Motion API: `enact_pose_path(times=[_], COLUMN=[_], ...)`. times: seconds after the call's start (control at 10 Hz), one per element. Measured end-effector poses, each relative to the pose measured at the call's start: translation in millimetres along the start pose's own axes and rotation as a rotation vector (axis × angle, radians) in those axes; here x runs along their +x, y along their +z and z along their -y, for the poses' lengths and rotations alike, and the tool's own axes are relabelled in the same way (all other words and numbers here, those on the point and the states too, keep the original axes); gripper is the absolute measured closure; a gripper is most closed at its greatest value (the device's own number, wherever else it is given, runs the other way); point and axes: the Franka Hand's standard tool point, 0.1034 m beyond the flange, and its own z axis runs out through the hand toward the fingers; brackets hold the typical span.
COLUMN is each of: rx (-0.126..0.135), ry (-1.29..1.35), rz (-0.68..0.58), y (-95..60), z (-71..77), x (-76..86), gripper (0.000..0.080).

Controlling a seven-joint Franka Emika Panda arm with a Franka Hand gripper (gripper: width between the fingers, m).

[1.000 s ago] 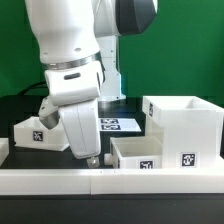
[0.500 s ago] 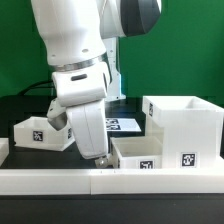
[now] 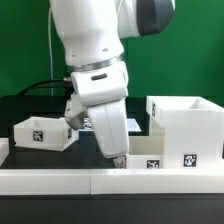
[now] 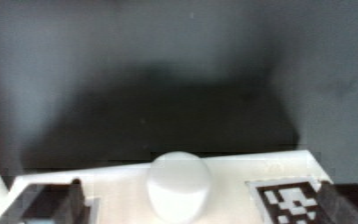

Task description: Assemble drawer

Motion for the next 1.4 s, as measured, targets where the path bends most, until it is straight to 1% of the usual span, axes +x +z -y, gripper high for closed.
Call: enact_pose_path(times=[0.1, 0.3, 0.6, 0.7, 0.9, 1.3, 1.4], rx=[-0.005, -0.002, -0.002, -0.008, -0.004, -0.004, -0.006], ry=[0.006, 0.004, -0.015, -0.084, -0.174, -0.157, -0.135], rz=[0.023, 0.060, 0.058, 0.057, 0.074, 0.074, 0.072], y=[-0.3, -0.4, 0.0, -0.3, 3.3, 3.7, 4.6], z=[-1.7, -2.3, -2.0, -3.7, -8.0, -8.0, -7.6], x=[1.0, 0.7, -2.1, -5.0, 1.9, 1.8, 6.6], gripper=[0.0151, 0.0151, 0.0151, 0.0151, 0.0151, 0.0151, 0.0151])
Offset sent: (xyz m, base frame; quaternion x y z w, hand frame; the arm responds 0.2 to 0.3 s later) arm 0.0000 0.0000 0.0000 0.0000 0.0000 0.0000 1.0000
